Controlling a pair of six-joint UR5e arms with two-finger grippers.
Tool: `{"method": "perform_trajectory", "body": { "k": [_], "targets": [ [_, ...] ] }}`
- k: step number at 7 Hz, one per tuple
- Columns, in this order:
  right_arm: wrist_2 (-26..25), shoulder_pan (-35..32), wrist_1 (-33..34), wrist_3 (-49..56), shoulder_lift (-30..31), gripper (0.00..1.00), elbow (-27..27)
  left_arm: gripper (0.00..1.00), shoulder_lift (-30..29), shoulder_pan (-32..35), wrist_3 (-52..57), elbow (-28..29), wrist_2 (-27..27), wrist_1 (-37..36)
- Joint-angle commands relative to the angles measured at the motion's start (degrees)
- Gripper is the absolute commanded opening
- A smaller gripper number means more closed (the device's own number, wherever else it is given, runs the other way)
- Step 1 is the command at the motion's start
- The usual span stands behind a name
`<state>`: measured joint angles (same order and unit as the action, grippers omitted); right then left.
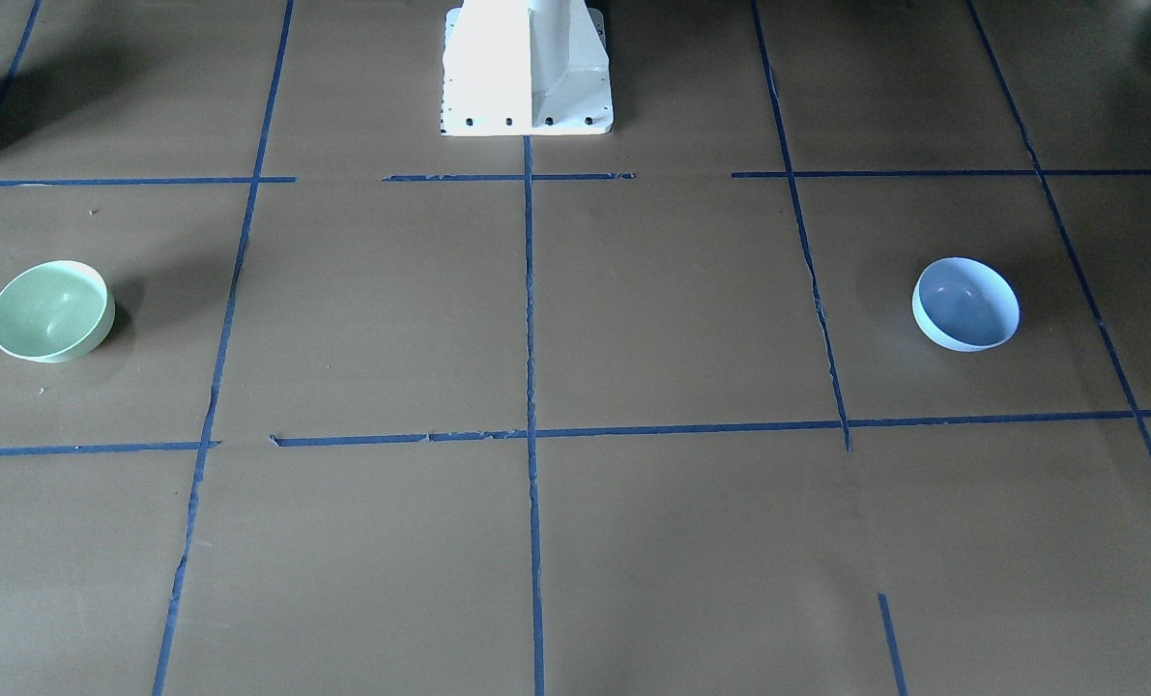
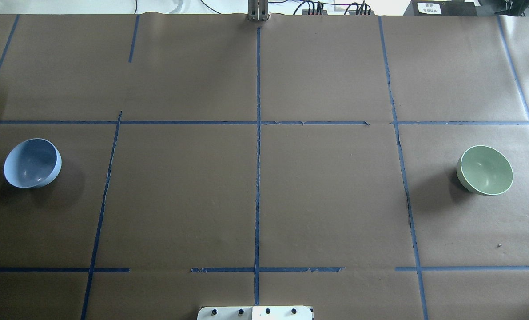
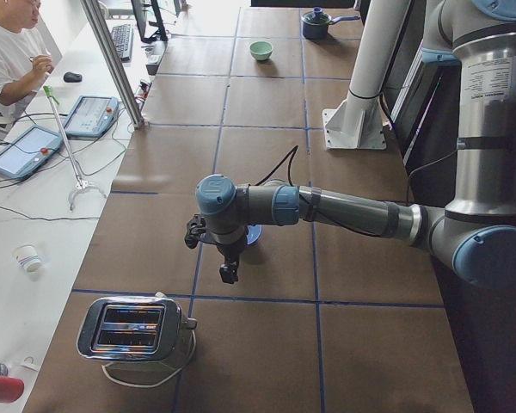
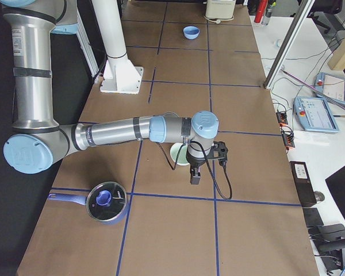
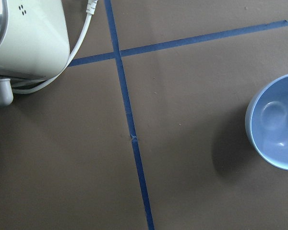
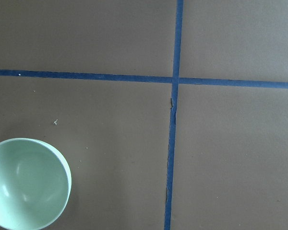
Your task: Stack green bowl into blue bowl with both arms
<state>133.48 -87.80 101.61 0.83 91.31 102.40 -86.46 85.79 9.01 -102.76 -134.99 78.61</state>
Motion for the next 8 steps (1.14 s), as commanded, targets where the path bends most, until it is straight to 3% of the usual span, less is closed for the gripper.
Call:
{"method": "perform_trajectory", "body": {
  "k": [1,8],
  "targets": [
    [0.02,0.09,-0.01,-0.48,0.01,1.0,0.17,1.0,0.15,0.08,-0.48,-0.5,-0.1,0.75],
    [0.11,0.09,-0.01,-0.39,0.01,1.0,0.08,1.0,-0.9,-0.27,-4.78,-0.25,1.22,0.93]
  ]
}}
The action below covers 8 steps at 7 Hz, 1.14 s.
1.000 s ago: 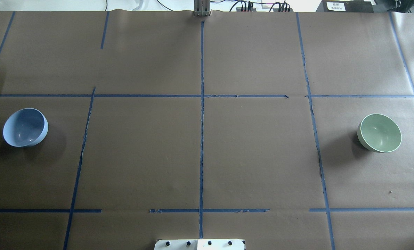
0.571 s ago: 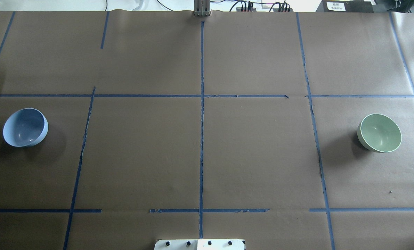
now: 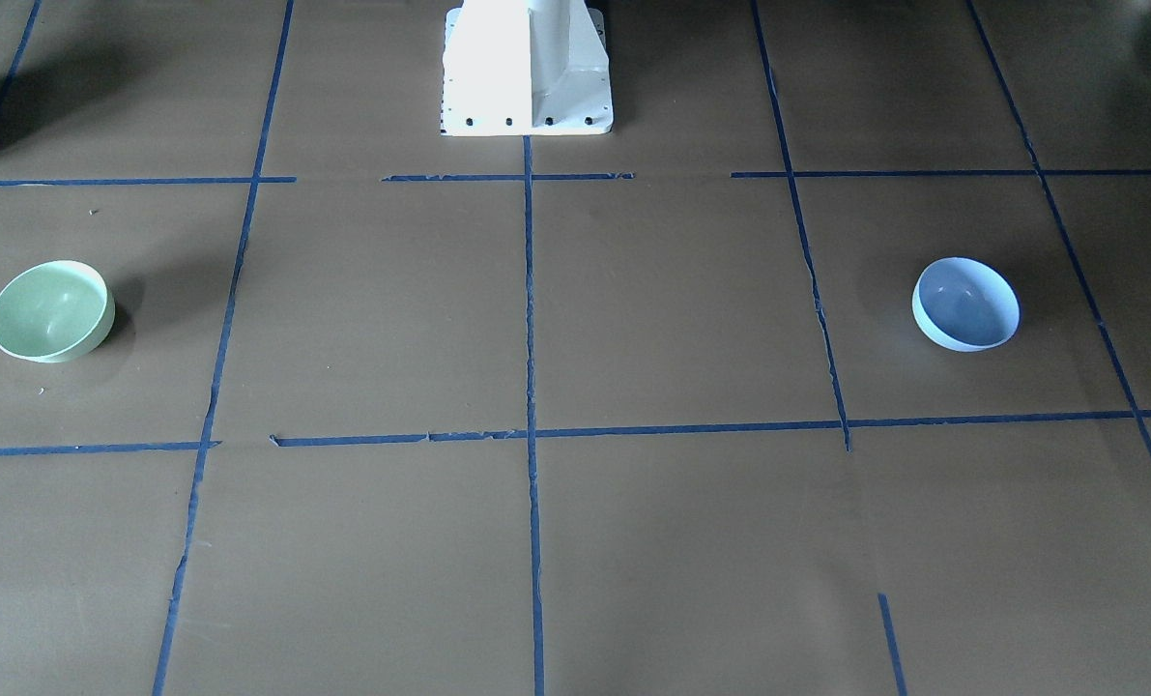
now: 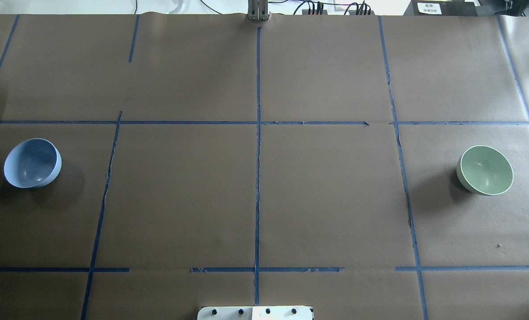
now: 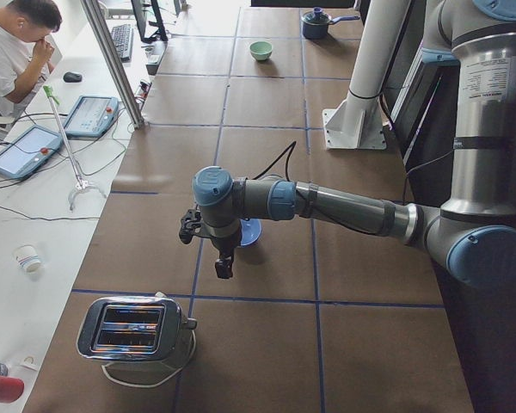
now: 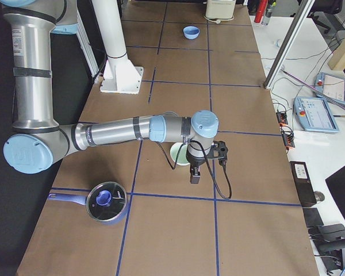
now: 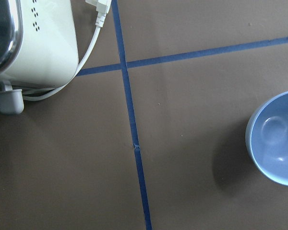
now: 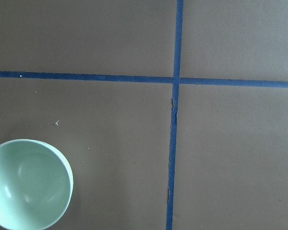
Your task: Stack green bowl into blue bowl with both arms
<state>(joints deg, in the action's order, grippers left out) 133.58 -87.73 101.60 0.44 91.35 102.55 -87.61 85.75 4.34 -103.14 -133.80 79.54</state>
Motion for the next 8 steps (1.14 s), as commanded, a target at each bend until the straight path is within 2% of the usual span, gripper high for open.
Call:
{"method": "perform_trajectory", "body": {
  "k": [1,2,3,4,6,8],
  "targets": [
    [0.01,0.01,0.0,0.0,0.06,1.0,0.02,1.0,0.33,-0.23,-0.29,-0.56,-0.14,0.0],
    [0.01,0.01,0.0,0.0,0.06,1.0,0.02,1.0,0.33,-2.67,-1.34,0.21,-0.14,0.09],
    [0.18,-0.07,0.0,0.0,0.06,1.0,0.02,1.0,0.07,-7.04,-6.31,1.61,-0.14,4.0],
    [0.19,0.01,0.0,0.09,0.23,1.0,0.19,1.0,0.16,-9.78,-17.76,3.89,-0.23,12.48],
    [0.62,0.01,0.0,0.35,1.54,1.0,1.33,1.0,-0.36,-18.74,-30.38,10.29,0.12,27.7],
    [1.33,0.1,0.0,0.26,1.99,1.0,1.51,1.0,-0.89,-24.11,-43.92,17.5,0.21,43.35]
  ]
}}
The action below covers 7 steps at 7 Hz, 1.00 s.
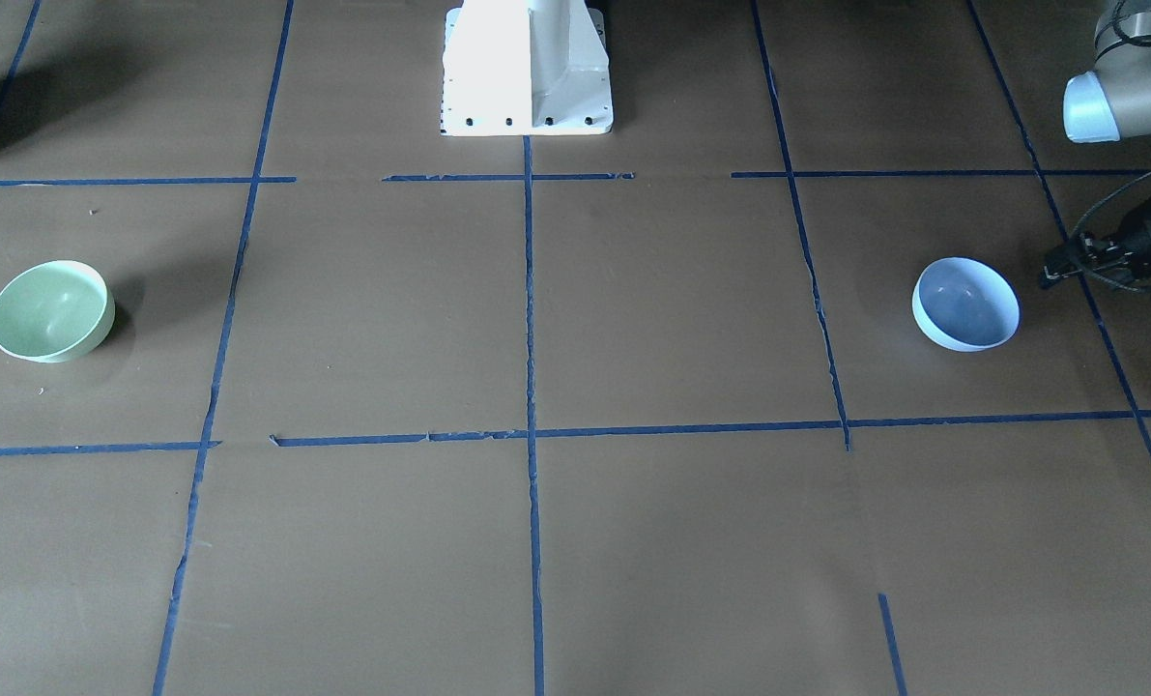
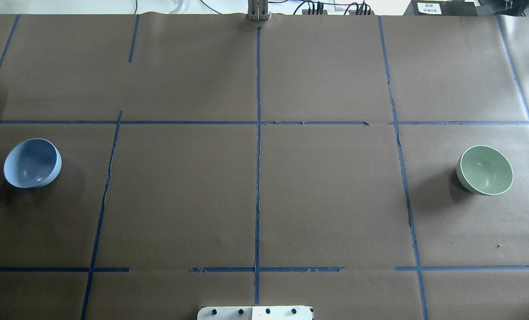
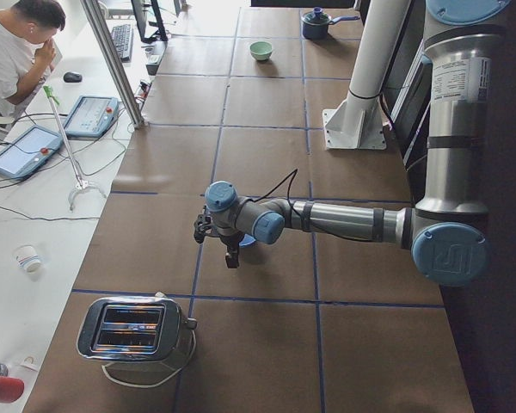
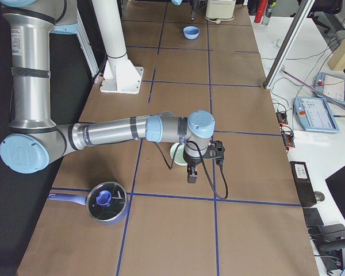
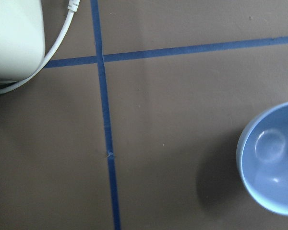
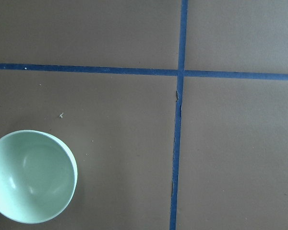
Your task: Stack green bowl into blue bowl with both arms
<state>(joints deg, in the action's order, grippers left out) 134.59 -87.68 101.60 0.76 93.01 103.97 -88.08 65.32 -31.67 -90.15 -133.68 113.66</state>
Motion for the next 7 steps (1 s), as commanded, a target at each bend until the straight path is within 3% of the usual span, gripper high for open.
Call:
{"method": "perform_trajectory", "body": {
  "k": [1,2,3,4,5,7],
  "targets": [
    [0.32,0.06,-0.09,-0.06,0.33,1.0,0.09,0.99,-3.04,-4.93,-13.1,5.85,0.09,10.52],
    [0.32,0.06,0.0,-0.06,0.33,1.0,0.09,0.71,-3.41,-6.51,-16.8,5.6,0.0,10.96],
    [0.41,0.06,-0.09,-0.06,0.33,1.0,0.09,0.27,-3.42,-6.61,-17.36,5.34,-0.18,11.32],
    [1.8,0.06,-0.09,-0.06,0.33,1.0,0.0,0.05,-3.94,-6.61,-18.5,4.99,-0.35,12.02],
    [2.95,0.06,-0.09,-0.06,0.33,1.0,-0.09,0.0,-4.47,-6.61,-22.08,3.42,-0.44,14.29],
    [2.96,0.06,-0.09,0.03,0.33,1.0,0.0,0.0,-10.15,-6.96,-38.56,-3.51,-3.85,14.75]
  ]
}}
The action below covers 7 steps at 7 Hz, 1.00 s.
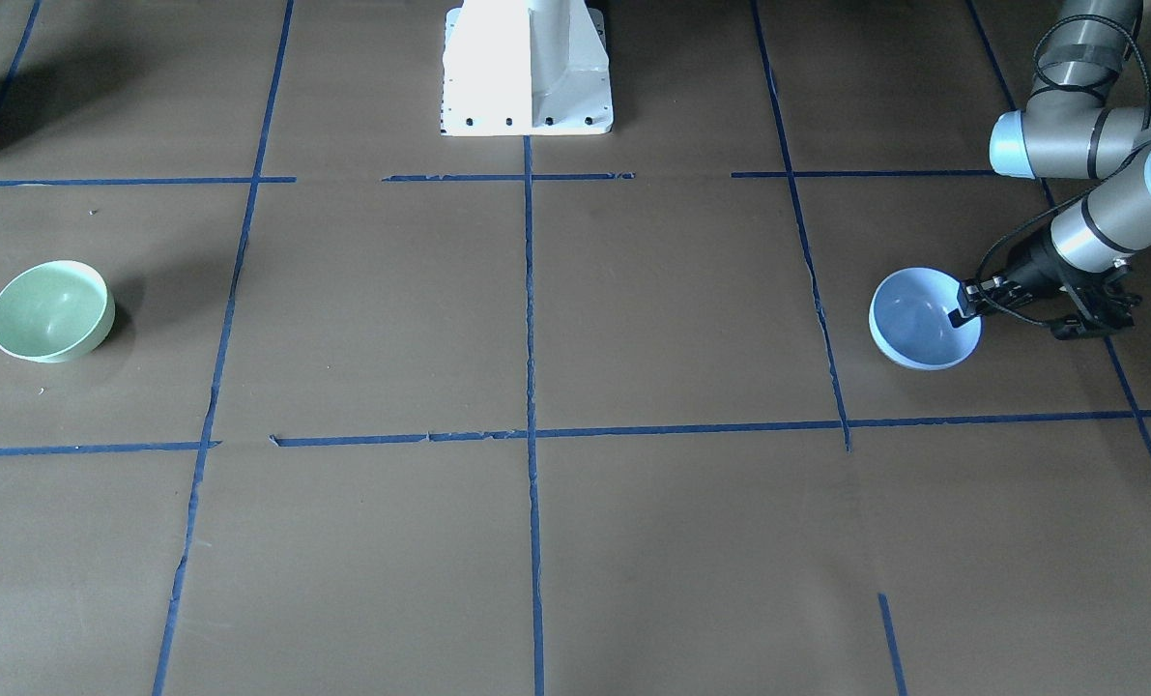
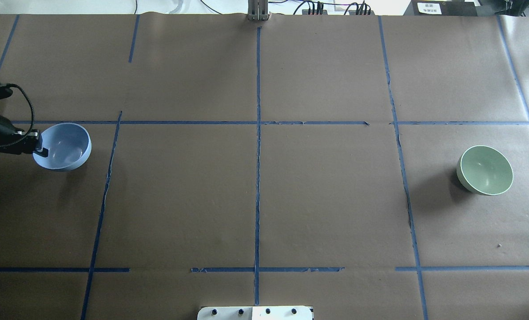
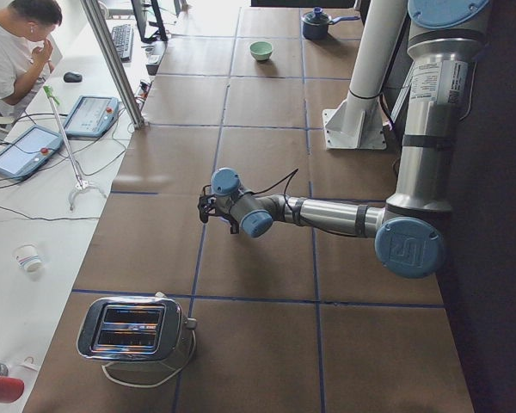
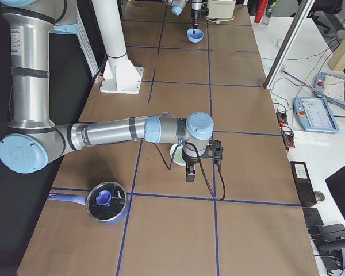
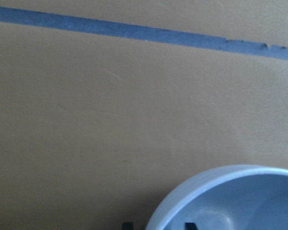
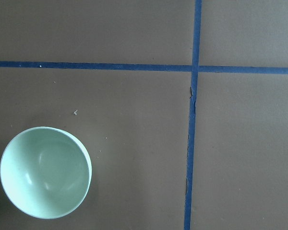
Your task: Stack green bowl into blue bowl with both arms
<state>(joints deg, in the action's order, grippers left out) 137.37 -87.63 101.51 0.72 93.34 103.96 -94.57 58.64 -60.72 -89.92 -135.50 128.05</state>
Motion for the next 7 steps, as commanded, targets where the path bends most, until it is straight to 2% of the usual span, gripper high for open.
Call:
{"method": "perform_trajectory", "body": {
  "k": [1,2,3,4,5,6,7],
  "targets": [
    [0.18,0.09,0.0,0.07,0.0,1.0,0.02,0.0,-8.21,-4.28,-17.6,-5.25,-1.35,0.36],
    [0.18,0.17,0.0,0.16,0.0,1.0,0.1,0.0,-13.57,-9.89,-24.21,-5.35,0.74,-0.08],
    [0.27,0.35,0.0,0.16,-0.09,1.0,0.19,0.0,-19.02,-15.43,-30.62,-5.35,7.73,-1.74],
    [0.27,0.44,0.0,0.07,-0.09,1.0,0.54,0.0,-23.86,-21.23,-33.47,-5.18,14.32,-6.36],
    [0.27,0.7,0.0,0.07,-0.09,1.0,0.54,0.0,-28.52,-27.29,-33.59,-4.13,22.74,-11.8],
    [0.53,0.96,0.0,0.07,-0.09,1.0,0.54,0.0,-31.0,-31.53,-33.59,-2.47,29.7,-13.08],
    [0.62,1.05,0.0,0.07,-0.09,1.0,0.54,0.0,-32.07,-32.61,-33.5,-0.02,30.99,-13.0]
  ]
}}
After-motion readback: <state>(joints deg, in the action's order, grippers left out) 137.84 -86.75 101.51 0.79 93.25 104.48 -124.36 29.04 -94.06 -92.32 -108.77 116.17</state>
